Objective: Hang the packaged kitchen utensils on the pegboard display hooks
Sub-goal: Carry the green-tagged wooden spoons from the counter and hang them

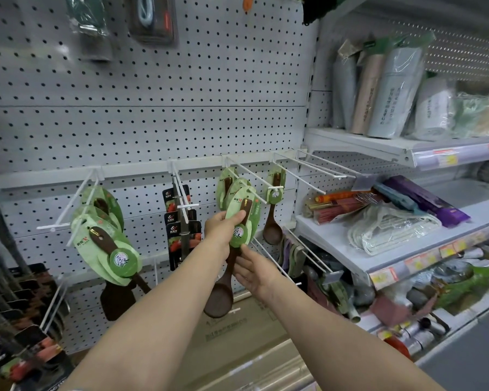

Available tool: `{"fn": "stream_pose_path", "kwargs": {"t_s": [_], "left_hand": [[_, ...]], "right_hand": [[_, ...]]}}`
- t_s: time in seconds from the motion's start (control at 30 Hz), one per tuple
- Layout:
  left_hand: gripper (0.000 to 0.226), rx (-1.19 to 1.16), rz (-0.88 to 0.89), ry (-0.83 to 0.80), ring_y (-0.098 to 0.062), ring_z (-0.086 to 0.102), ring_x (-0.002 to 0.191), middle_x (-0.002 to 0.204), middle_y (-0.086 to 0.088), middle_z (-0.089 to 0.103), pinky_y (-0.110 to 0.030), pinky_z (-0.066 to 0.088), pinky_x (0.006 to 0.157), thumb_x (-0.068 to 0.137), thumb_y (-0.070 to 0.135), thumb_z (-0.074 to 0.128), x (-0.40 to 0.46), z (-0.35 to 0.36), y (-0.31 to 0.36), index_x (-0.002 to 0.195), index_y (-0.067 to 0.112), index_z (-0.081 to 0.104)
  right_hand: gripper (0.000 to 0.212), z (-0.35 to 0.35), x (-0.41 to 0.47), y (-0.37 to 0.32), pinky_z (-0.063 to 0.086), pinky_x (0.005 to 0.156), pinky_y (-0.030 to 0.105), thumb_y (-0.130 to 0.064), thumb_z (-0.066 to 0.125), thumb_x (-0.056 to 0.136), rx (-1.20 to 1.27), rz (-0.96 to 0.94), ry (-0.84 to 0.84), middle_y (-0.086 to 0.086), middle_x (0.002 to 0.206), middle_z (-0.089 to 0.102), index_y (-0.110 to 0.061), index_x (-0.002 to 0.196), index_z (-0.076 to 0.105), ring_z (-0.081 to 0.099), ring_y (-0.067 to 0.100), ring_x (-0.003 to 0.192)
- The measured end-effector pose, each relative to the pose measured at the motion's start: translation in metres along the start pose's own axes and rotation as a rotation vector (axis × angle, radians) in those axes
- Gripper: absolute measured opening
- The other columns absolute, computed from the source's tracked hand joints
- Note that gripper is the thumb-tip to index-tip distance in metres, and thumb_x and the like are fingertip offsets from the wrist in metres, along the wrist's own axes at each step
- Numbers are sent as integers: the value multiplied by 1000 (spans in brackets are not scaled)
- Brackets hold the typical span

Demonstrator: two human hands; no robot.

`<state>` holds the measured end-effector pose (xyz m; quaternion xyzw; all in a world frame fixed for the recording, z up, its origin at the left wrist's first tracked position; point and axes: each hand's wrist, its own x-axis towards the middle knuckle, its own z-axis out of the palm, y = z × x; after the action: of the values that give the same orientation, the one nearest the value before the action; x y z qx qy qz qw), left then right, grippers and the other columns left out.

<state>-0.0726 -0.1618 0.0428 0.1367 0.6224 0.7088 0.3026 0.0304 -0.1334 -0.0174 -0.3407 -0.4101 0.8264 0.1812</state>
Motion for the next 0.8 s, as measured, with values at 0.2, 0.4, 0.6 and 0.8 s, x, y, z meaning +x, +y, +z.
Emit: {"fn": "stream_pose_path", "kwargs": {"t_s": [0.2, 0.4, 0.6, 0.8], "left_hand": [[40, 13, 14, 58, -24, 69, 103, 112, -8, 73, -43, 55, 97, 84, 22, 81, -14, -6, -11, 120, 11, 68], [53, 23, -68, 49, -15, 58, 104, 121, -3, 63, -25, 43, 87, 89, 33, 76, -52, -19, -25, 132, 9, 56], [24, -84, -183, 50, -11, 61, 94, 103, 1, 69, -30, 51, 93, 91, 25, 74, -101, -44, -46, 111, 14, 66], [26, -196, -252, 157, -15, 61, 105, 113, -4, 67, -32, 59, 77, 87, 26, 78, -144, -94, -60, 108, 16, 67]], "right_hand": [[63, 3, -17, 7, 38, 117, 40, -47, 60, 99, -13, 4, -25, 12, 153, 48, -12, 149, 45, 51, 24, 137], [65, -1, -36, 19, 41, 111, 42, -55, 62, 94, -10, -6, 15, 7, 149, 53, -18, 146, 49, 47, 23, 138], [50, -8, -50, 32, 42, 102, 37, -54, 61, 95, -7, 17, 50, 7, 147, 52, -21, 131, 56, 49, 23, 128], [59, 15, -74, 56, 37, 104, 36, -55, 62, 94, -29, 79, 26, 6, 149, 51, -23, 142, 52, 42, 23, 141]]}}
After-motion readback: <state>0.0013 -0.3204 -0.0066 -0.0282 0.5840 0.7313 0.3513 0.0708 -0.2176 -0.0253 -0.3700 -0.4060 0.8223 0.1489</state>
